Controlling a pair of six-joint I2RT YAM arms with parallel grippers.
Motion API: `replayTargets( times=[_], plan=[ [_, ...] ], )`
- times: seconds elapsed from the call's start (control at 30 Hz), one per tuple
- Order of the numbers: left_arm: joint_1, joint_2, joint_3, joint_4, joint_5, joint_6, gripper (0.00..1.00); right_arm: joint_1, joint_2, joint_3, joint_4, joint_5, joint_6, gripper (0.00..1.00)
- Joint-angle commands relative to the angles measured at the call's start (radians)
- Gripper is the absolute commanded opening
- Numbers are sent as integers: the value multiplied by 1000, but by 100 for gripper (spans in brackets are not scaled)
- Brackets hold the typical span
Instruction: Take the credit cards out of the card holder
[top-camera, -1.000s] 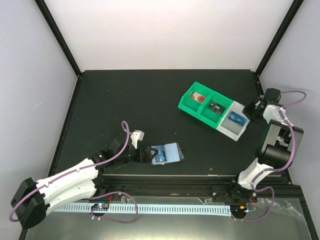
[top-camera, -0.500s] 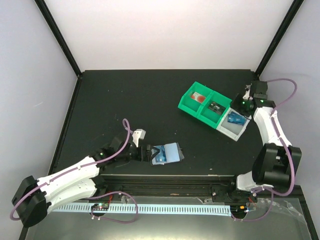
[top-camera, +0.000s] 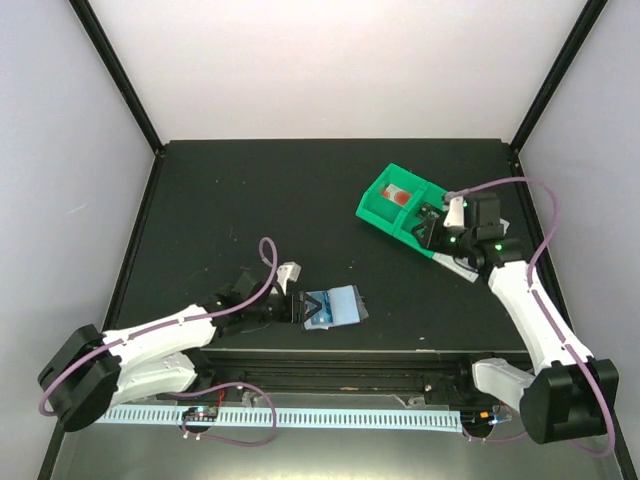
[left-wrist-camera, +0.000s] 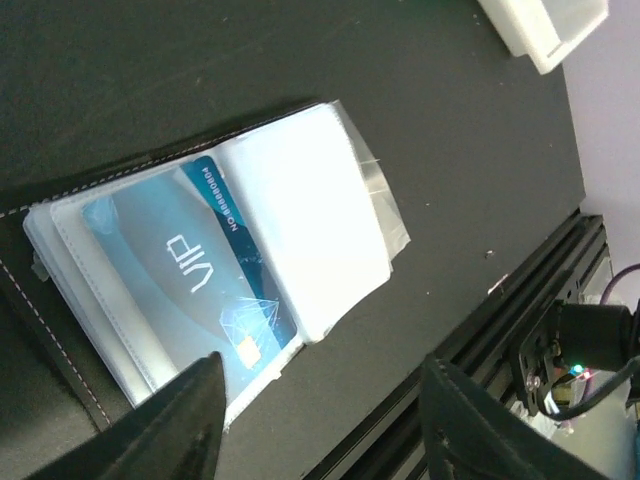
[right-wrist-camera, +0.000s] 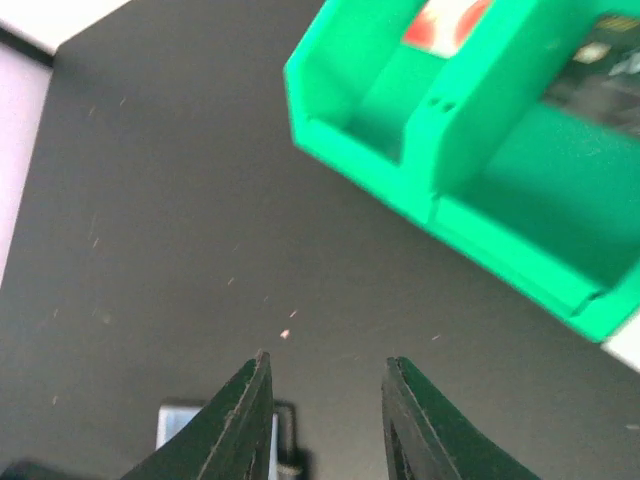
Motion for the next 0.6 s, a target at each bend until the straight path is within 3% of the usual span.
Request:
replayTargets(
  times=[0.0, 0.17, 0.33, 0.57],
  plan=[
    [8, 60, -8, 64, 1, -3, 49, 105, -53, -87, 119, -74, 1, 33],
    [10, 119, -30, 117, -12, -17, 23, 245, -34, -141, 181, -55, 59, 33],
    [10, 170, -38, 129, -27, -5, 4, 402, 26, -178, 258, -40, 127, 32],
    [10, 264, -41, 141, -27, -7, 1, 584, 98, -246, 427, -36, 227, 32]
  ],
)
